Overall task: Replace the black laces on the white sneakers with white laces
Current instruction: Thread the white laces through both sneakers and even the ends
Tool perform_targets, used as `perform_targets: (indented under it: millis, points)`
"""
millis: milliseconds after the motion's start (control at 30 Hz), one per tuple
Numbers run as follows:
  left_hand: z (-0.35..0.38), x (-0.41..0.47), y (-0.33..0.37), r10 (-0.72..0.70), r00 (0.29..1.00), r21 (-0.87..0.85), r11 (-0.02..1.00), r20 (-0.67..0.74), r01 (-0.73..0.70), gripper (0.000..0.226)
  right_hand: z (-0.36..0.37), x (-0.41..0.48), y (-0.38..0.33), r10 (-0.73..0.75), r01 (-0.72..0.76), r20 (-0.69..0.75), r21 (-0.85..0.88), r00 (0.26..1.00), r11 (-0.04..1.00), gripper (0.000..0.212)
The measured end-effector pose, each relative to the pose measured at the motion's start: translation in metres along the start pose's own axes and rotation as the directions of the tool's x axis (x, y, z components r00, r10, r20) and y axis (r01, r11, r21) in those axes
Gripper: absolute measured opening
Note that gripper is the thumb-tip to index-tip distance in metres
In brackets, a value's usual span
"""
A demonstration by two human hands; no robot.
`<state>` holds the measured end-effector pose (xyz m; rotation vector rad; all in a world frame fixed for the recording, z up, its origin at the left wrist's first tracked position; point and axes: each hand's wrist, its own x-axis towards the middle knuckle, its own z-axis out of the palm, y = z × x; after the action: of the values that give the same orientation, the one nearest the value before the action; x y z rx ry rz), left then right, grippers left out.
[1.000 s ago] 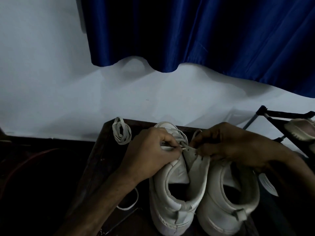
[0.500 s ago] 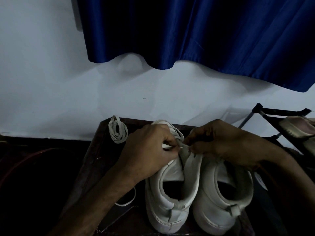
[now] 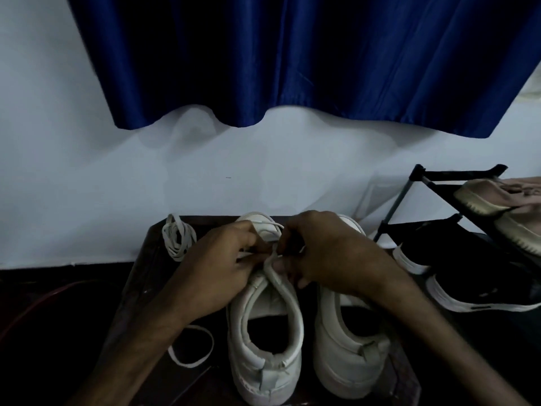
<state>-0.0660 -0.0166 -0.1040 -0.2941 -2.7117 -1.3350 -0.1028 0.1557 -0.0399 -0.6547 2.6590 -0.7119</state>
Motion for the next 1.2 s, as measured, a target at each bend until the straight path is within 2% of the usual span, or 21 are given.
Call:
perform_targets:
  millis: [100,167,267,367,533,600,767,933,1100,1200]
  points:
    - [-0.002,-0.001,0.004,-0.070,0.996,-0.214,0.973,0.060,0.081,0.031,0.000,-0.001,-0.002,-0.005,0.002,-0.046,-0.057,0.999,0.998,0.015]
    - [-0.003,-0.005,0.008,-0.089,0.991,-0.283,0.952,0.103,0.115,0.036,-0.001,-0.002,-0.002,-0.008,0.002,-0.065,-0.093,0.998,0.996,0.012]
    - [-0.001,-0.008,0.009,-0.105,0.991,-0.242,0.963,0.086,0.123,0.044,0.002,-0.003,-0.003,-0.039,0.022,-0.126,-0.136,0.991,0.990,0.004]
    - [0.004,-0.008,0.010,-0.144,0.990,-0.181,0.973,-0.002,0.141,0.044,0.004,-0.004,-0.007,-0.034,0.007,-0.128,-0.201,0.991,0.980,0.016]
    - [0.007,-0.008,0.012,-0.154,0.987,-0.130,0.981,-0.047,0.147,0.020,-0.038,-0.024,0.001,-0.012,-0.034,-0.190,-0.236,0.982,0.971,0.003]
    - [0.007,-0.009,0.008,-0.137,0.989,-0.130,0.983,-0.057,0.129,0.022,-0.045,-0.029,0.003,-0.013,-0.032,-0.166,-0.261,0.986,0.965,0.001]
    - [0.009,-0.009,0.003,-0.098,0.993,-0.142,0.986,-0.071,0.087,0.033,-0.021,-0.011,-0.001,-0.052,0.039,-0.035,-0.305,0.998,0.951,0.021]
    - [0.010,-0.008,0.003,-0.107,0.993,-0.163,0.982,-0.056,0.096,0.031,-0.009,-0.003,0.000,-0.102,0.062,-0.122,-0.294,0.987,0.954,0.012]
    - [0.010,-0.009,0.000,-0.088,0.995,-0.151,0.985,-0.053,0.079,0.031,-0.077,-0.034,0.014,-0.029,0.010,-0.071,-0.254,0.997,0.967,0.006]
    - [0.010,-0.010,-0.003,-0.086,0.994,-0.138,0.987,-0.064,0.076,0.030,-0.090,-0.043,0.016,0.008,0.002,0.031,-0.307,0.999,0.952,0.006]
